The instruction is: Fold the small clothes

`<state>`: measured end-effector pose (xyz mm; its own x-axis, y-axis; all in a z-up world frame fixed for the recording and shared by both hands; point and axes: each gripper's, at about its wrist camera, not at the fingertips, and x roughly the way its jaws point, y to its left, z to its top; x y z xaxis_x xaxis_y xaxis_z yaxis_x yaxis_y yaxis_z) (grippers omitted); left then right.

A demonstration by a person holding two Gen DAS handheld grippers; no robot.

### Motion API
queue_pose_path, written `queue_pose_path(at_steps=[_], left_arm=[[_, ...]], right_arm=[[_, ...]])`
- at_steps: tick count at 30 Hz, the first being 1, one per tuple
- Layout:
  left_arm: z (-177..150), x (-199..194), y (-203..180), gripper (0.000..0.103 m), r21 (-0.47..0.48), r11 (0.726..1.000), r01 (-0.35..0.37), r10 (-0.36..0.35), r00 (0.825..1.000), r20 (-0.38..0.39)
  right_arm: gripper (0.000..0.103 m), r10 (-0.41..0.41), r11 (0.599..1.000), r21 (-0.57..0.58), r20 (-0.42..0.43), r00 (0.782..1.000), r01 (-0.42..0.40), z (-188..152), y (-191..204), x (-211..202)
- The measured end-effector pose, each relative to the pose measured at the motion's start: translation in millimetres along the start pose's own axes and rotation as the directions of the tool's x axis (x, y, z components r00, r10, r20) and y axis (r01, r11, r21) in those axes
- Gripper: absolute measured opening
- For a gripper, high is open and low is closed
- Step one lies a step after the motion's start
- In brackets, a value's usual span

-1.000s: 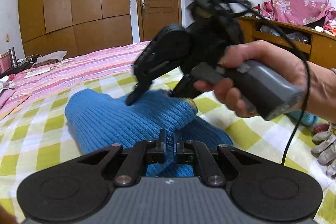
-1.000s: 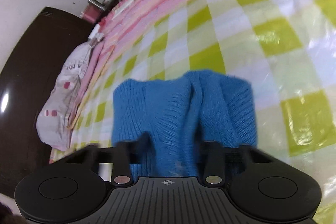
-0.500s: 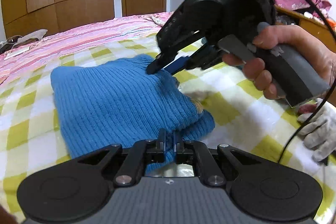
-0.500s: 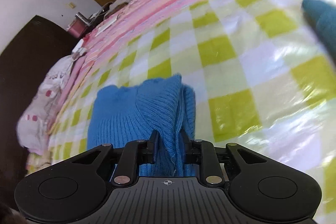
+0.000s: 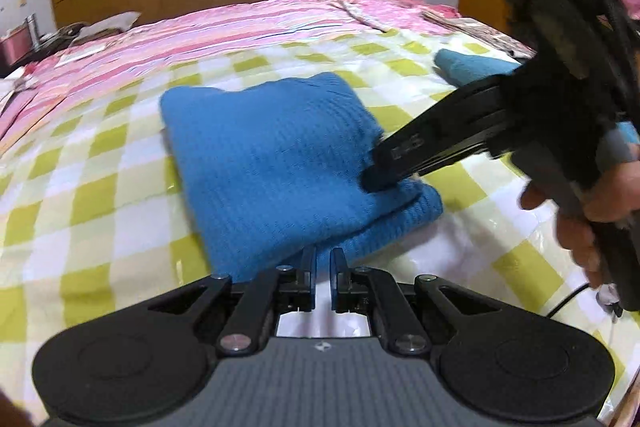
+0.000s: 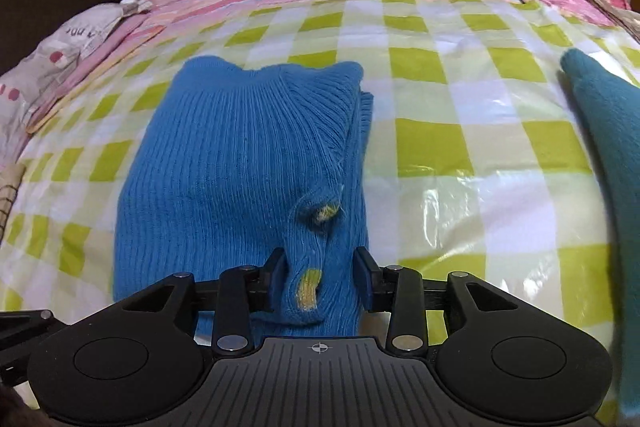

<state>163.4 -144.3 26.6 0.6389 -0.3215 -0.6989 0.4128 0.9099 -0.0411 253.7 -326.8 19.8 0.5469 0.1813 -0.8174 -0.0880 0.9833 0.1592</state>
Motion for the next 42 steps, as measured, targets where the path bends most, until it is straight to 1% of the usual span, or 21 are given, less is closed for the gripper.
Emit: queue_pose_path(at_steps=[3, 5, 8, 10, 15, 18, 20, 21, 22, 24, 25, 26, 27, 29, 30, 33, 34, 36, 39, 41, 42], left_arm=[[0, -7, 2, 0.015, -0.01, 1.0, -0.024, 0.024, 1.0, 0.006], [-1, -13, 2, 0.015, -0.018, 0.999, -0.036, 0.036, 0.999, 0.011], [-1, -24, 2, 0.016, -0.032, 0.998, -0.049, 0.05, 0.998, 0.026], [-2, -31, 1, 0.016, -0.037, 0.998, -0.052, 0.053, 0.998, 0.035], [-6, -55, -3, 0.027, -0.038, 0.997, -0.07, 0.072, 0.995, 0.067], [-10, -66, -6, 0.032, -0.037, 0.996, -0.085, 0.088, 0.993, 0.078], [-14, -74, -7, 0.034, -0.039, 0.994, -0.098, 0.101, 0.991, 0.082], [-15, -76, -8, 0.036, -0.039, 0.994, -0.103, 0.106, 0.991, 0.08], [-17, -79, -9, 0.038, -0.04, 0.993, -0.11, 0.113, 0.991, 0.074], [-20, -83, -9, 0.051, -0.053, 0.99, -0.131, 0.134, 0.988, 0.07], [-21, -85, -9, 0.053, -0.061, 0.988, -0.143, 0.147, 0.987, 0.072], [-24, -88, -9, 0.059, -0.069, 0.986, -0.152, 0.157, 0.985, 0.077], [-26, -90, -10, 0.068, -0.077, 0.985, -0.155, 0.161, 0.984, 0.08], [-31, -93, -10, 0.08, -0.094, 0.983, -0.16, 0.168, 0.982, 0.083], [-33, -95, -11, 0.083, -0.098, 0.981, -0.167, 0.175, 0.981, 0.088], [-40, -96, -12, 0.092, -0.104, 0.975, -0.196, 0.205, 0.975, 0.088], [-42, -96, -12, 0.093, -0.11, 0.973, -0.202, 0.211, 0.974, 0.085], [-46, -95, -10, 0.098, -0.116, 0.971, -0.208, 0.218, 0.973, 0.08], [-54, -92, -9, 0.102, -0.13, 0.965, -0.229, 0.239, 0.968, 0.07], [-58, -89, -7, 0.103, -0.15, 0.964, -0.219, 0.23, 0.971, 0.058], [-60, -88, -7, 0.103, -0.159, 0.963, -0.216, 0.227, 0.972, 0.056]], right_arm=[[0.036, -0.003, 1.0, -0.007, 0.028, 1.0, 0.003, -5, 6, -21], [0.039, -0.012, 1.0, -0.009, 0.044, 0.999, 0.013, -7, 10, -35], [0.046, 0.003, 1.0, -0.012, 0.059, 0.998, -0.002, -18, 18, -60], [0.048, 0.014, 1.0, -0.019, 0.067, 0.998, -0.013, -26, 27, -77], [0.055, 0.031, 0.999, -0.031, 0.1, 0.994, -0.028, -49, 45, -113], [0.056, 0.007, 0.999, -0.037, 0.113, 0.994, -0.003, -62, 53, -126], [0.058, -0.003, 0.999, -0.035, 0.122, 0.993, 0.007, -71, 57, -134], [0.059, -0.002, 0.999, -0.033, 0.128, 0.992, 0.006, -76, 59, -138], [0.063, -0.002, 1.0, -0.029, 0.136, 0.991, 0.006, -81, 61, -143], [0.064, -0.011, 1.0, -0.021, 0.15, 0.989, 0.015, -89, 63, -149], [0.065, -0.017, 1.0, -0.018, 0.159, 0.987, 0.02, -93, 64, -152], [0.066, -0.022, 1.0, -0.012, 0.167, 0.986, 0.024, -97, 65, -155], [0.067, -0.022, 1.0, -0.004, 0.173, 0.985, 0.023, -102, 66, -157], [0.07, -0.023, 1.0, 0.017, 0.181, 0.983, 0.021, -109, 66, -159], [0.07, -0.027, 0.999, 0.026, 0.182, 0.983, 0.022, -112, 65, -160], [0.071, -0.046, 0.998, 0.046, 0.186, 0.982, 0.038, -120, 65, -160], [0.071, -0.053, 0.998, 0.052, 0.187, 0.981, 0.044, -123, 64, -161], [0.073, -0.078, 0.996, 0.065, 0.197, 0.977, 0.066, -130, 63, -162], [0.074, -0.141, 0.989, 0.08, 0.214, 0.967, 0.126, -140, 62, -160], [0.074, -0.178, 0.983, 0.085, 0.209, 0.962, 0.163, -147, 59, -156], [0.074, -0.186, 0.981, 0.087, 0.198, 0.962, 0.171, -150, 57, -153]])
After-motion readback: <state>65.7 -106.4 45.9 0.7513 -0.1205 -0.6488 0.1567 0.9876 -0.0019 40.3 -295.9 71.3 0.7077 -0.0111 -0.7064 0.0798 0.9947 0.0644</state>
